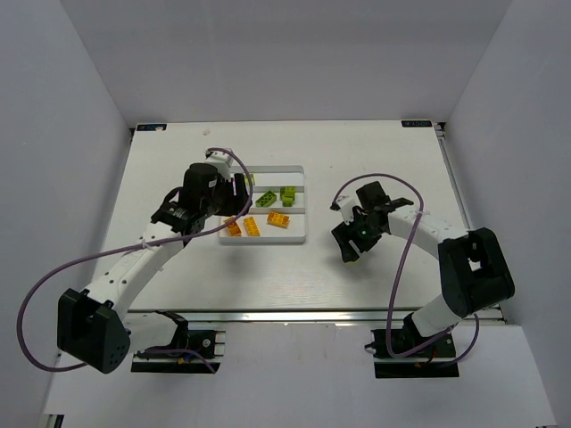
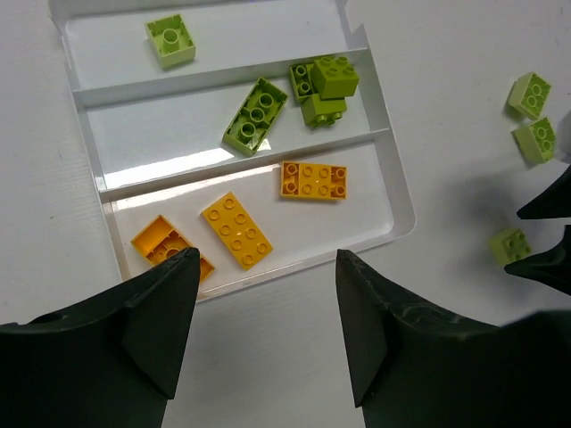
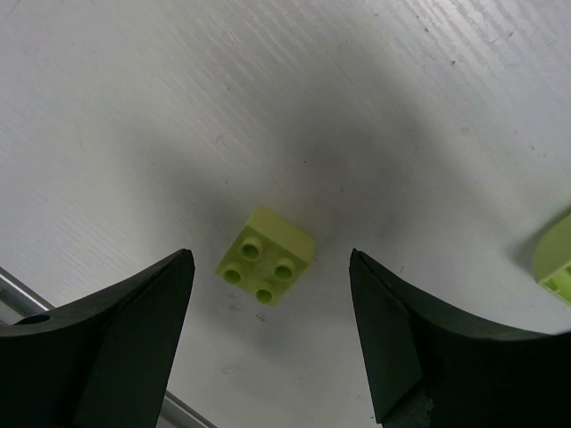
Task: Sort the legos into containers by color
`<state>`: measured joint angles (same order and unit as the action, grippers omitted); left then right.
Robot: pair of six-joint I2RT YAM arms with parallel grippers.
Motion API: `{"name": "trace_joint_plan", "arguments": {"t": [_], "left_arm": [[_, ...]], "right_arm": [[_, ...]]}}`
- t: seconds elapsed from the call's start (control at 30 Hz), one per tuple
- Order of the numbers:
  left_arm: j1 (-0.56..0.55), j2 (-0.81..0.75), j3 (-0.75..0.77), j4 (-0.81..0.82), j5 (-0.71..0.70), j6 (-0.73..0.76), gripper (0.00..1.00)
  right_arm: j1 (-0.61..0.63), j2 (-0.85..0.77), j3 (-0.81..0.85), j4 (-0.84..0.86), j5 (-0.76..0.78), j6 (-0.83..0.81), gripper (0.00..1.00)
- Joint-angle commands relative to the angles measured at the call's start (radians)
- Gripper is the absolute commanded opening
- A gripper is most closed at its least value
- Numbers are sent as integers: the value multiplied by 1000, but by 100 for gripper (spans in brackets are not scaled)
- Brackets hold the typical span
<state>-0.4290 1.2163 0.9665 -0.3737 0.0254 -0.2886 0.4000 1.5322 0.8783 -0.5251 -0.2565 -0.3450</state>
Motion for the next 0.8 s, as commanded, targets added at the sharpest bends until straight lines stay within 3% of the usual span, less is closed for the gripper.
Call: {"name": "trace_joint_plan", "arguments": {"t": [0.0,0.17,0.37,0.6,0.77], "left_arm": [[-7,-74,5,32,-10,16,72],[3,-87,5,33,-10,19,72],[3,-96,3,30,-61,23,73],[3,-104,-2,33,-77,31,73],[3,-138,-17,47,-82,40,73]], "right_arm": [[19,9,-7,2,40,-6,76],[40,37,-15,8,54,-11,74],[82,40,-27,14,91,-18,63],[111,5,-35,10,138,-37,33],[117,-30,17,-9,122,-78,21]]}}
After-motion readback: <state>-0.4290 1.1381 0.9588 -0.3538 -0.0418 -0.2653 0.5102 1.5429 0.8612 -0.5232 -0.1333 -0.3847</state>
